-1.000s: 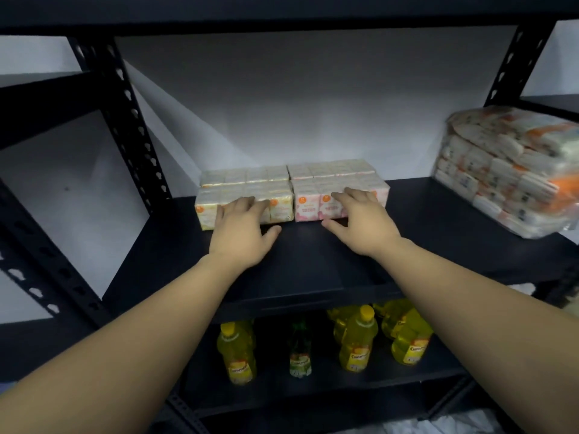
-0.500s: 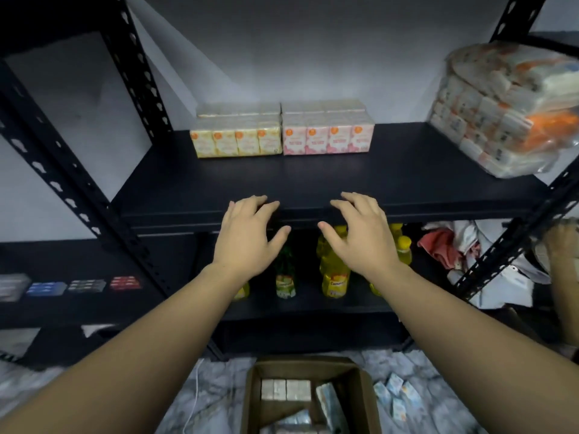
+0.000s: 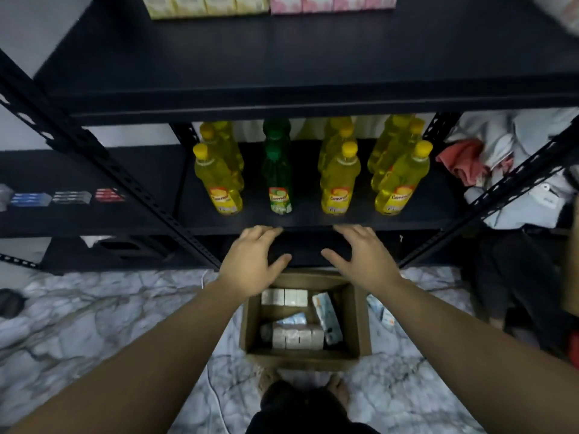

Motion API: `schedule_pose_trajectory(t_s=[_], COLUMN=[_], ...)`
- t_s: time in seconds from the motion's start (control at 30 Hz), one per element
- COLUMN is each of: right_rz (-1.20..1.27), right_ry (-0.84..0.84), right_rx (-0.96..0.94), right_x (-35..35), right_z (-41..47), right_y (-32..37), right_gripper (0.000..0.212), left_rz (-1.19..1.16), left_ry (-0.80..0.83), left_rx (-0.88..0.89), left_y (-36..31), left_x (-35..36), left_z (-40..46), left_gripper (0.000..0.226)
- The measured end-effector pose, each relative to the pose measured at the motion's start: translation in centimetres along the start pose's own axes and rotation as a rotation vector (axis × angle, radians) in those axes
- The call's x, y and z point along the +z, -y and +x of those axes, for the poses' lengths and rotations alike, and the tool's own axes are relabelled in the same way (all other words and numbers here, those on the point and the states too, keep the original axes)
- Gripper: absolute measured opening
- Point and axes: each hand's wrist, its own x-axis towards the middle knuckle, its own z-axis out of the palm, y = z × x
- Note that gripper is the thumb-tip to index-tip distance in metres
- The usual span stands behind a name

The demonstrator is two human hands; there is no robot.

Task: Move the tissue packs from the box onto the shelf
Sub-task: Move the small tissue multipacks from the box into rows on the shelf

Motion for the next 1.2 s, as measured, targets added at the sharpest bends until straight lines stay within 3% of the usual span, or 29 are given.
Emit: schedule_pose_trajectory(t_s=[0.17, 0.33, 0.5, 0.63, 0.77, 1.0, 1.07, 1.13, 1.2], right_rz=[0.099, 0.141, 0.148, 0.16, 0.273, 0.146, 0.122, 0.106, 0.088], right_ry=[0.229, 0.352, 0.502, 0.595, 0.614, 0.832, 0.857, 0.857, 0.863], right_rx=[0.127, 0.166, 0.155, 0.184, 0.255, 0.223, 0.196, 0.176, 0.156], right_x=[8.9, 19.7, 30.7, 39.1, 45.7, 53.0, 54.5, 55.6, 56.3], right_z=[-0.8, -0.3, 1.0, 2.0, 2.0, 1.6, 1.5, 1.5, 1.7], right_y=[-4.7, -10.6, -17.1, -22.1, -26.2, -29.1, -29.4, -29.4, -29.4], right_gripper=[0.073, 0.084, 0.104, 0.08, 0.071, 0.094, 0.083, 0.057, 0.056], left_rz=[-0.059, -0.045, -0.005, -0.042, -0.082, 0.079, 0.183, 0.266, 0.312], left_ry=[0.247, 0.368, 0.442, 0.438, 0.463, 0.469, 0.486, 0.44, 0.411], left_rx=[-0.054, -0.091, -0.08, -0.093, -0.081, 0.014, 0.041, 0.074, 0.11], left_y=[5.5, 11.8, 18.7, 22.3, 24.5, 26.7, 26.9, 27.0, 27.3], left_x=[9.4, 19.3, 30.8, 40.0, 48.4, 56.8, 58.4, 59.2, 59.7], left_z=[-0.5, 0.6, 3.5, 5.8, 7.3, 8.9, 9.2, 9.4, 9.6], left_gripper=[0.071, 0.095, 0.076, 0.076, 0.08, 0.096, 0.101, 0.098, 0.094])
